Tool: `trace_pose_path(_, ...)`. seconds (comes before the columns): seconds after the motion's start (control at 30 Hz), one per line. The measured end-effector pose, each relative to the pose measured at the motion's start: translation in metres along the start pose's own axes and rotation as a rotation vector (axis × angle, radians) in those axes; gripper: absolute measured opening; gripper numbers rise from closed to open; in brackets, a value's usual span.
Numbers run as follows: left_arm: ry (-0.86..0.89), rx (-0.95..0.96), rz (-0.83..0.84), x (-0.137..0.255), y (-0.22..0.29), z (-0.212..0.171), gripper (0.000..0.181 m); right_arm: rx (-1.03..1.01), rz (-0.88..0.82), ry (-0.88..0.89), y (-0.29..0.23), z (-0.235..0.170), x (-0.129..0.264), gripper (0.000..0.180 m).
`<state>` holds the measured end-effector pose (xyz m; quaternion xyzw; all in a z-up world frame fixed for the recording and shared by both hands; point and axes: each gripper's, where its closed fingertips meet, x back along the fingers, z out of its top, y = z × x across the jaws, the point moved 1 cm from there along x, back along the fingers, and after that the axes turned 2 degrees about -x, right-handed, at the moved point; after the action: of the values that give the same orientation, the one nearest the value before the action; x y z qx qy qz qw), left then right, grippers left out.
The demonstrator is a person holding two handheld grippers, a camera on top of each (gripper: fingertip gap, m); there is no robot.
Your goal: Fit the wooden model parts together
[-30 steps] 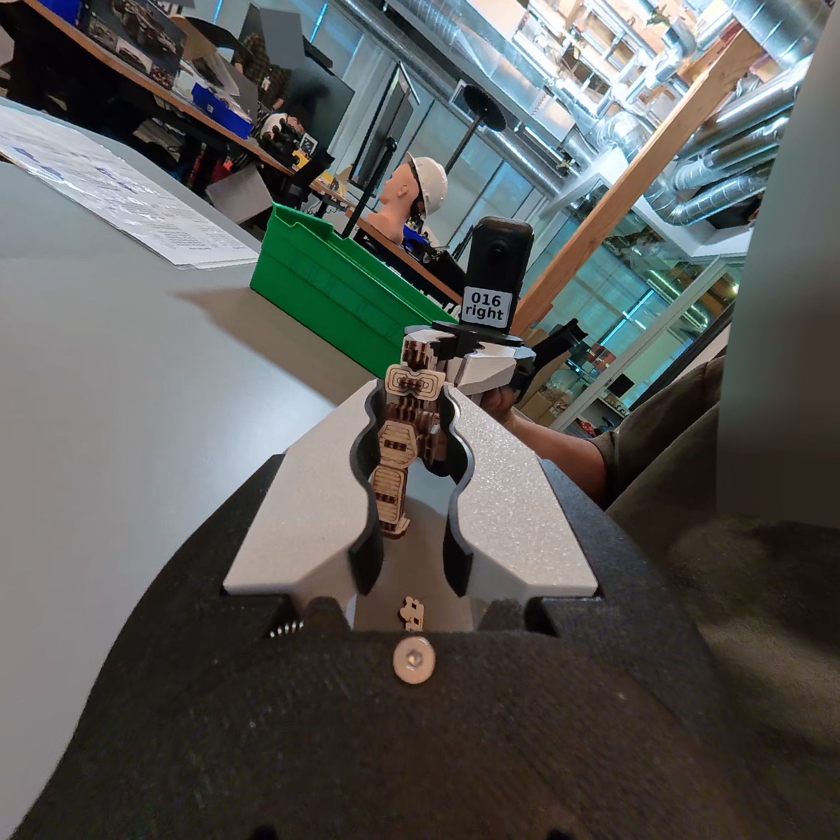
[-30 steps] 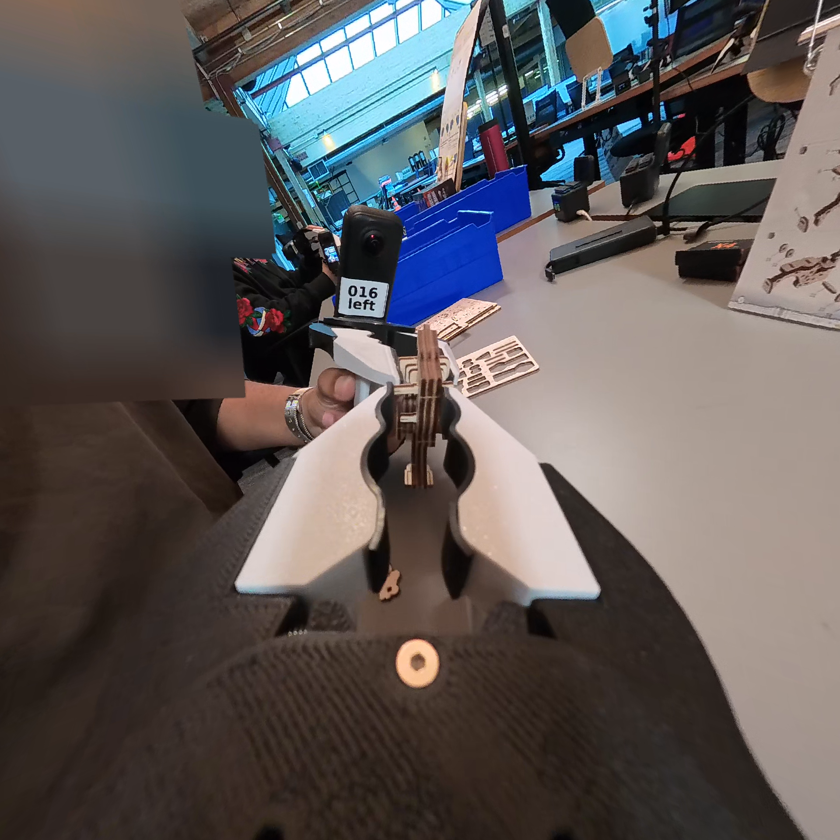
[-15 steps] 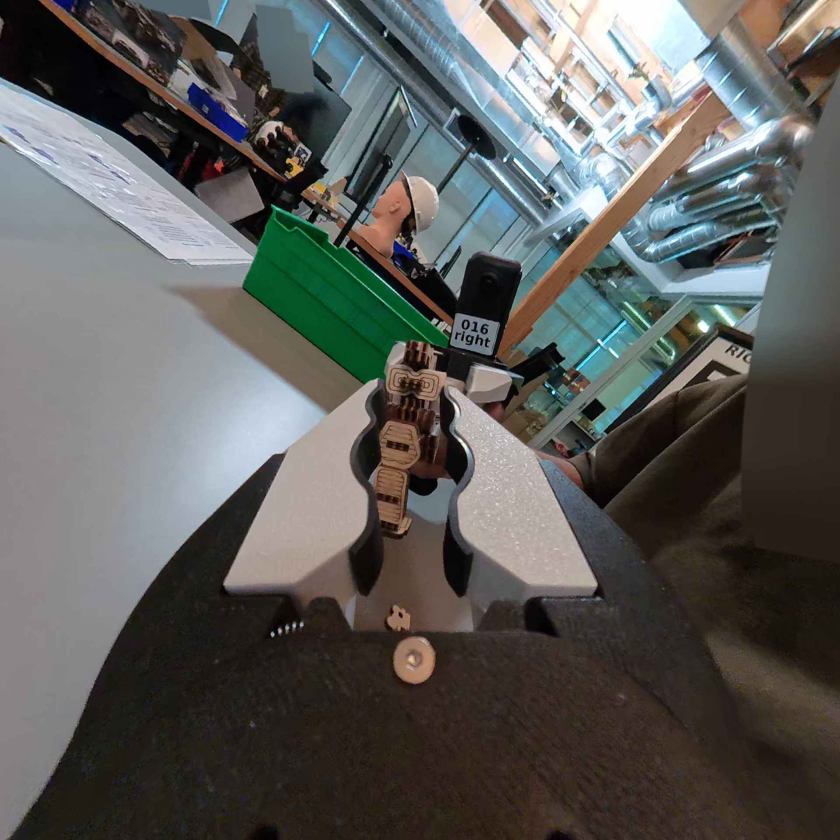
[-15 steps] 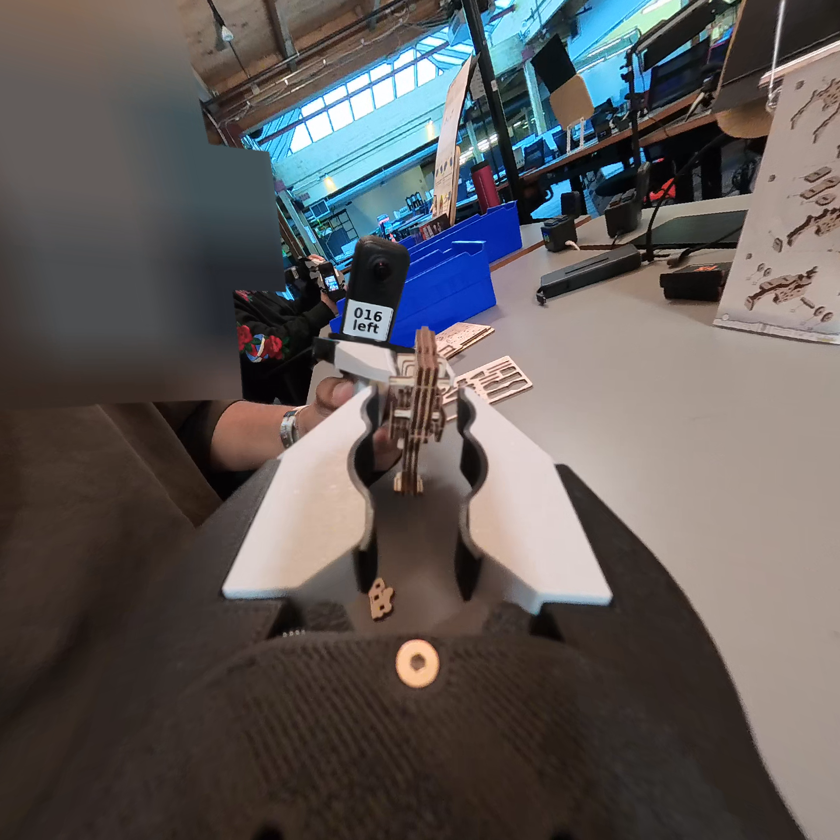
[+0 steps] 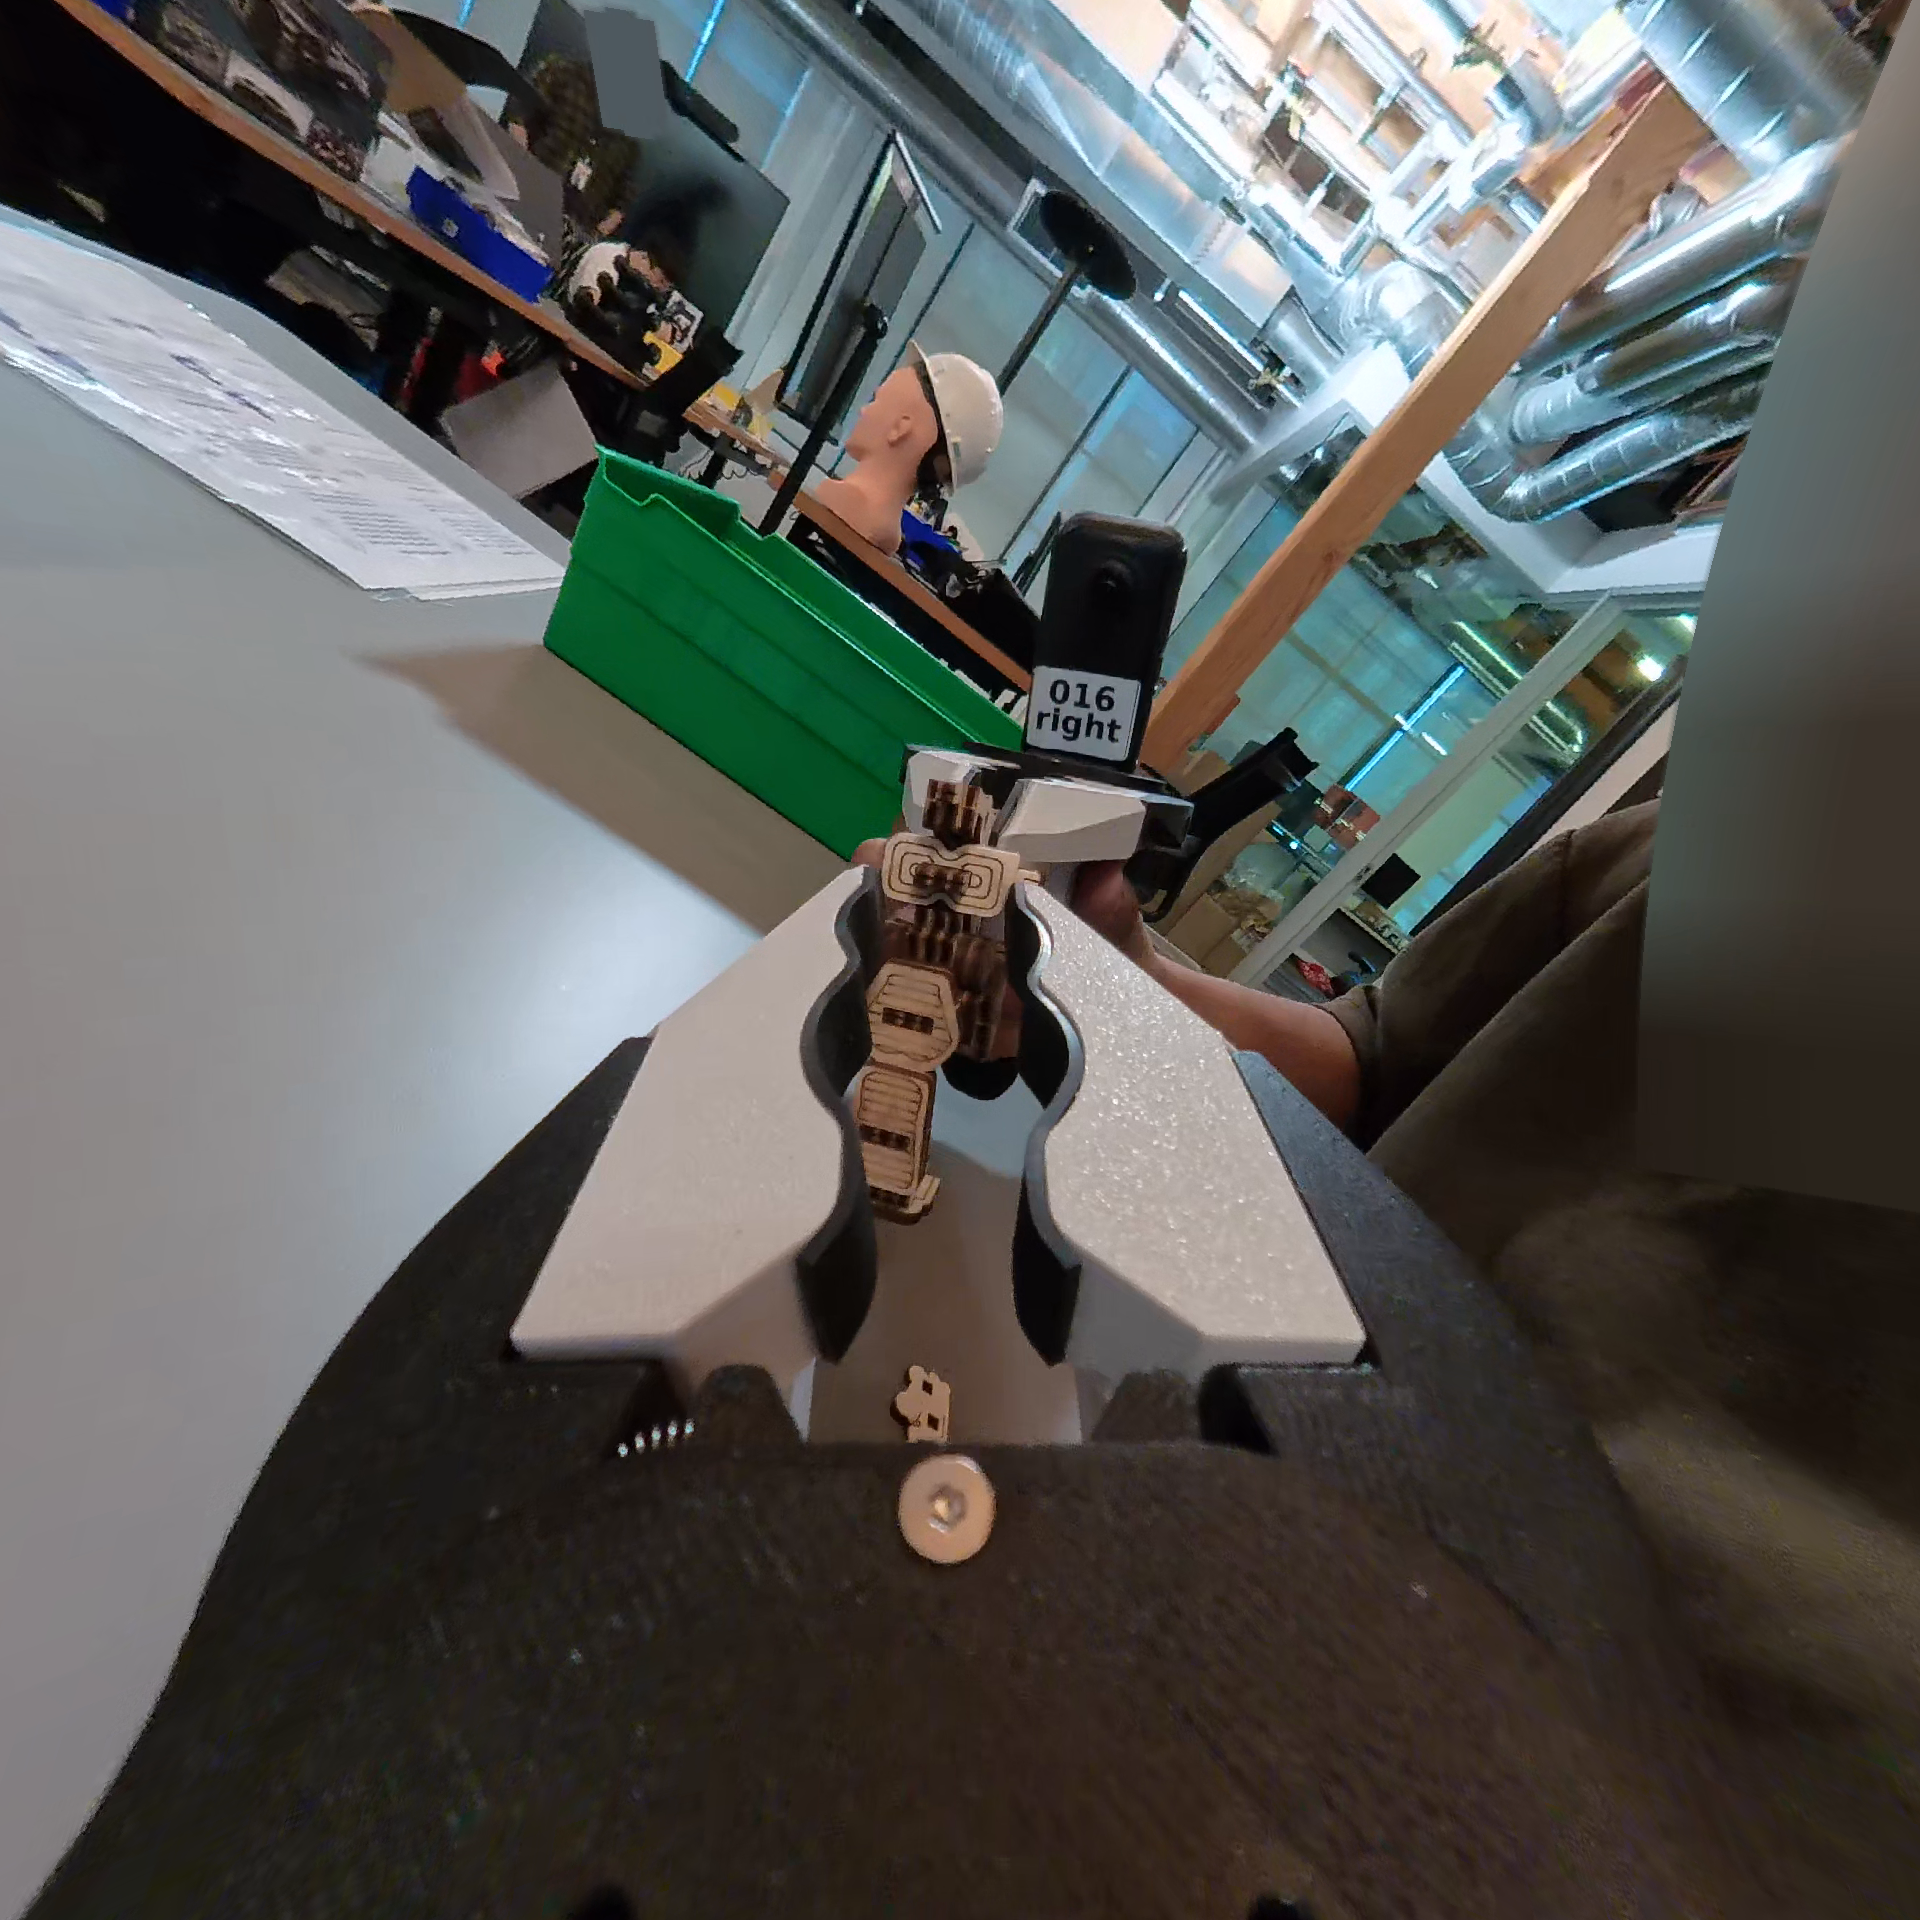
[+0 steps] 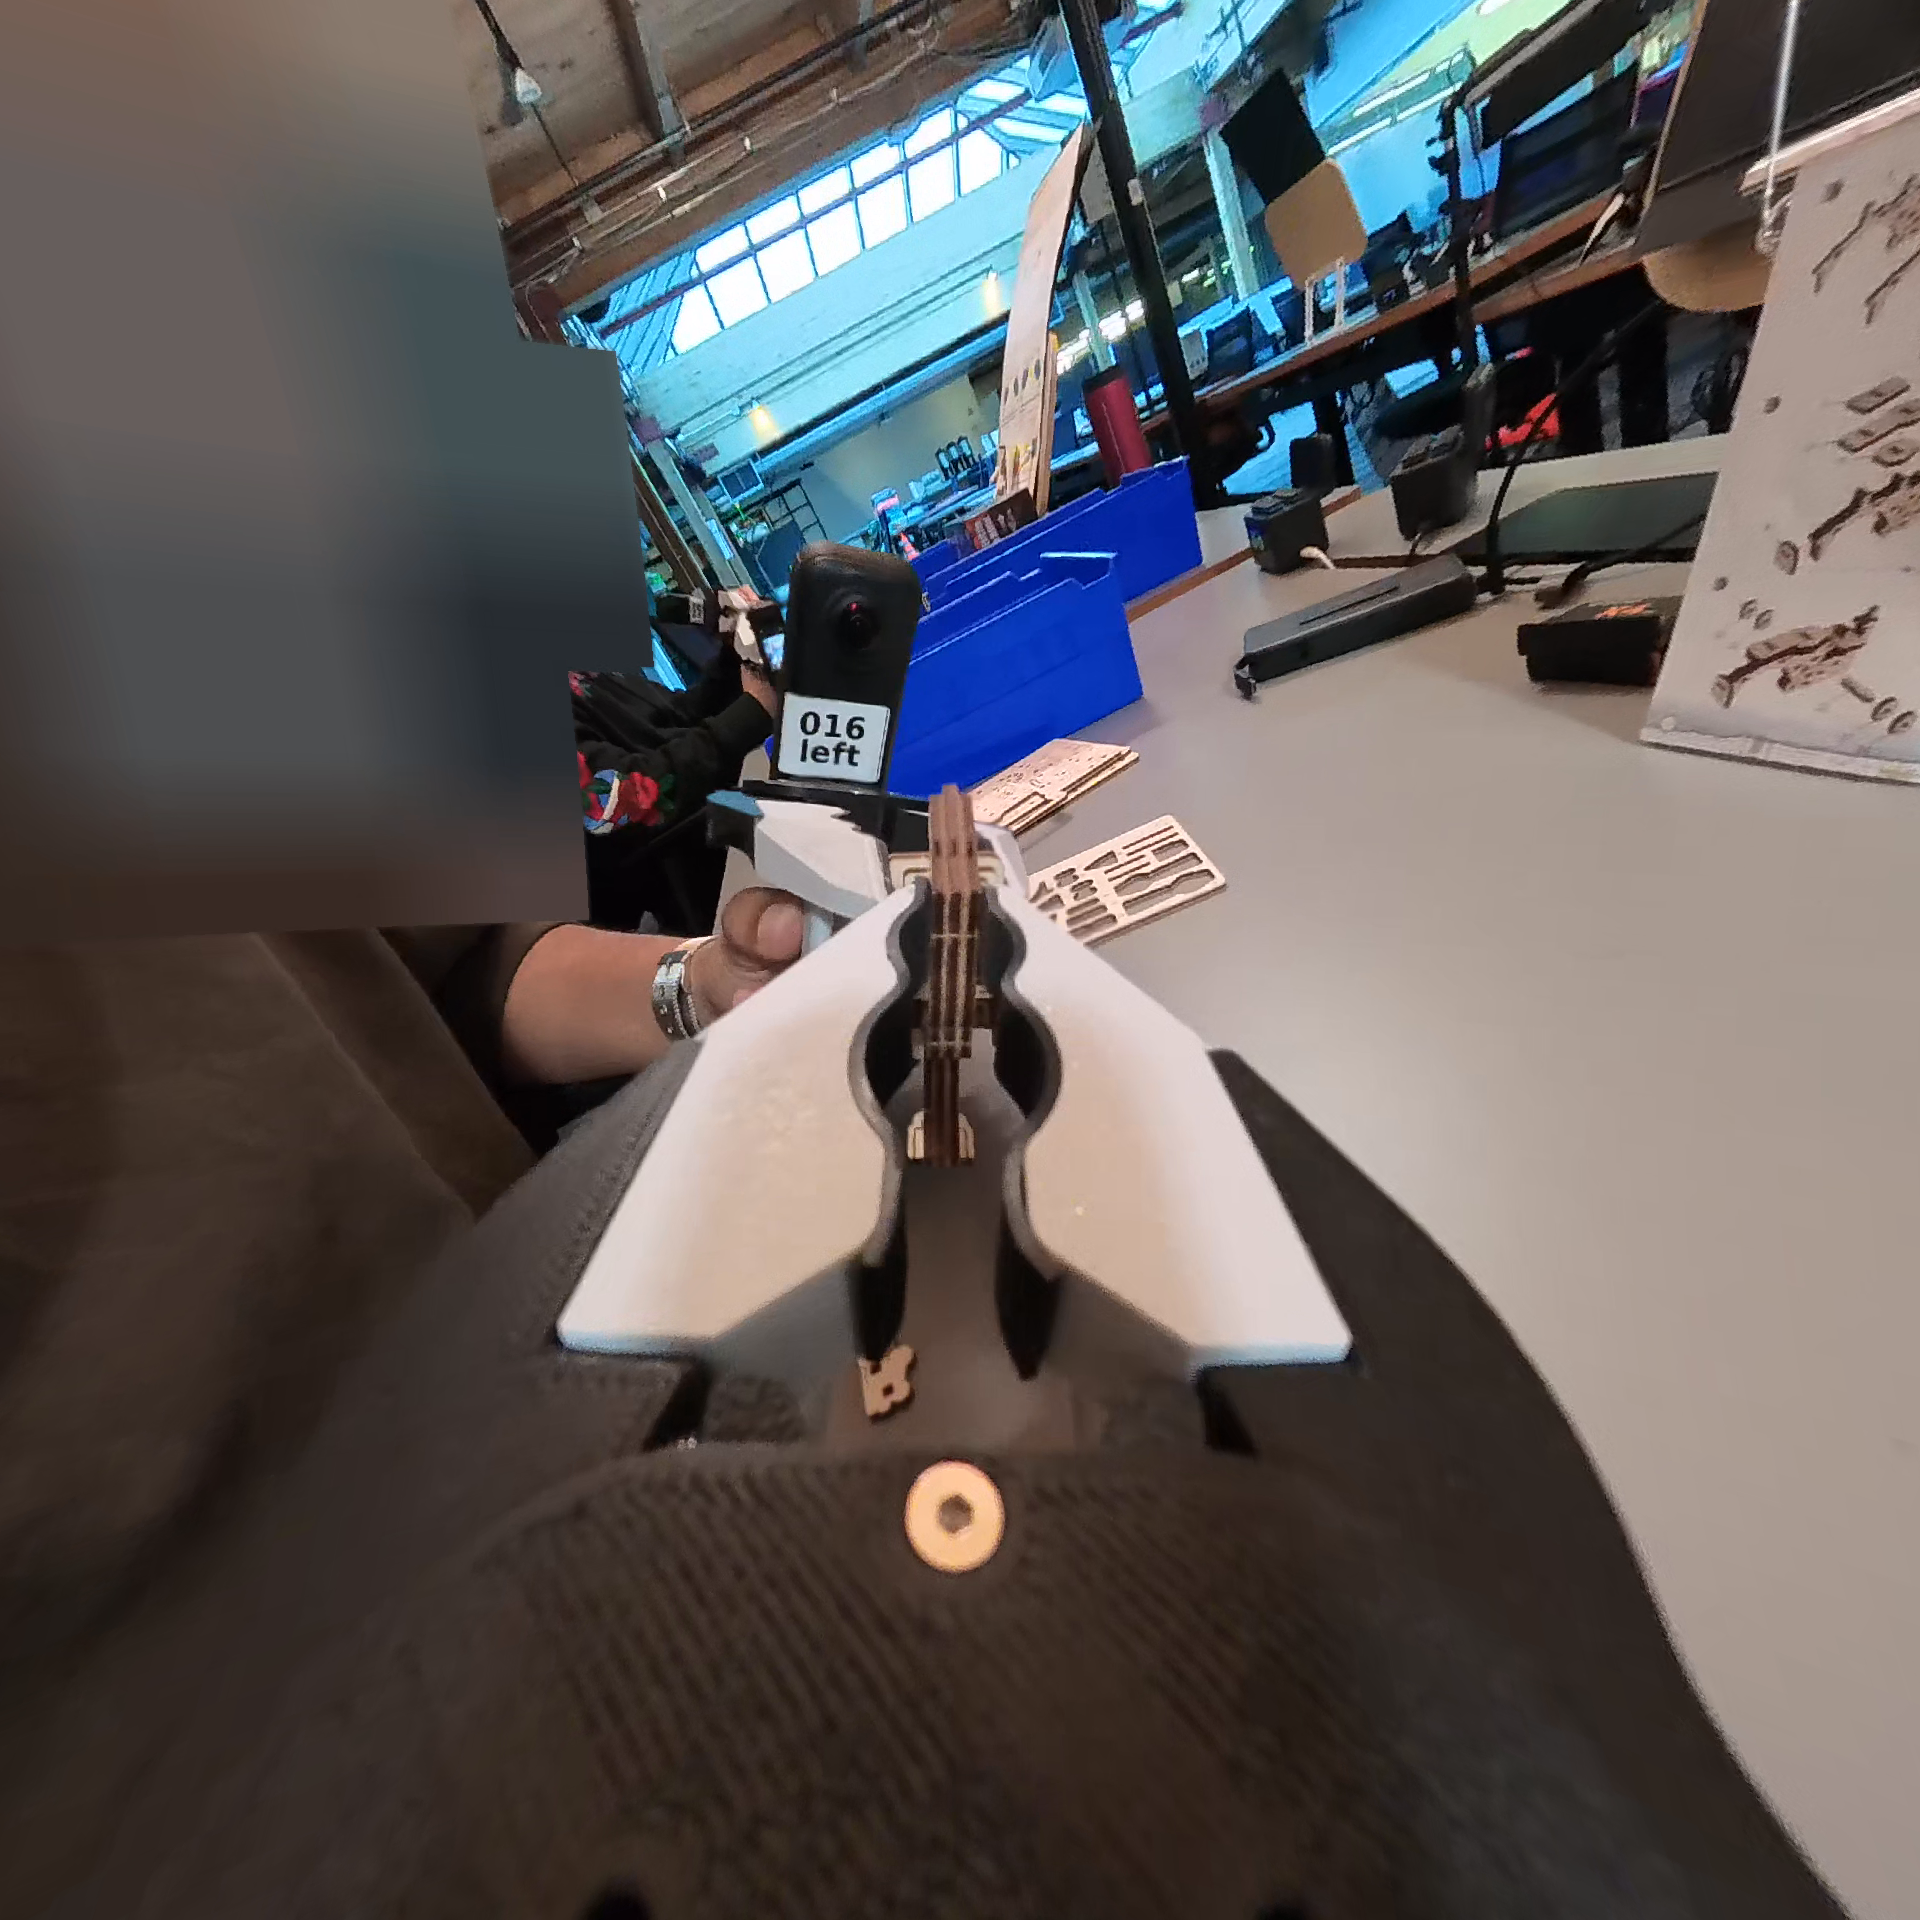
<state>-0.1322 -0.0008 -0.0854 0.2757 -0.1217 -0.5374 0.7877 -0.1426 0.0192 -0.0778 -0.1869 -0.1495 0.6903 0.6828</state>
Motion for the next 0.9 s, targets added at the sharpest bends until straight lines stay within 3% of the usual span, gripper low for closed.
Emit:
trace_pose_path(0.03, 0.000, 0.001, 0.001, -0.0001, 0.0000, 0.0001, 0.020, -0.004, 0.001, 0.011, -0.0001, 0.0002, 0.0000, 0.008)
trace_pose_path(0.13, 0.005, 0.008, 0.006, 0.0009, -0.0019, 0.0008, 0.020, -0.017, 0.020, 0.023, -0.0028, 0.0021, -0.0001, 0.044)
trace_pose_path(0.2, 0.009, 0.009, 0.010, 0.0015, -0.0028, 0.0017, 0.020, -0.013, 0.030, 0.020, -0.0045, 0.0014, -0.0001, 0.052)
trace_pose_path(0.27, 0.008, 0.005, 0.012, 0.0013, -0.0025, 0.0016, 0.020, -0.005, 0.034, 0.006, -0.0057, -0.0010, -0.0010, 0.047)
trace_pose_path(0.3, 0.005, 0.002, 0.010, 0.0008, -0.0017, 0.0010, 0.020, 0.004, 0.020, -0.005, -0.0040, -0.0021, -0.0012, 0.025)
trace_pose_path(0.33, 0.004, 0.001, 0.019, 0.0006, -0.0027, 0.0006, 0.020, 0.007, 0.009, -0.019, -0.0027, -0.0027, -0.0014, 0.019)
trace_pose_path(0.53, 0.014, 0.012, 0.013, 0.0009, -0.0026, 0.0017, 0.020, 0.009, -0.008, -0.006, -0.0017, -0.0019, -0.0024, 0.023)
trace_pose_path(0.57, 0.017, 0.015, 0.010, 0.0013, -0.0025, 0.0023, 0.020, 0.016, -0.019, -0.014, -0.0008, -0.0031, -0.0032, 0.041)
trace_pose_path(0.63, 0.015, 0.008, 0.010, 0.0010, -0.0016, 0.0023, 0.020, 0.036, -0.002, -0.028, -0.0047, -0.0046, -0.0043, 0.055)
trace_pose_path(0.7, 0.009, -0.001, 0.005, -0.0001, 0.0008, 0.0015, 0.020, 0.043, -0.017, -0.033, -0.0030, -0.0043, -0.0031, 0.025)
trace_pose_path(0.9, 0.010, 0.005, 0.010, 0.0001, -0.0006, 0.0012, 0.020, 0.034, -0.020, -0.040, -0.0023, -0.0048, -0.0036, 0.027)
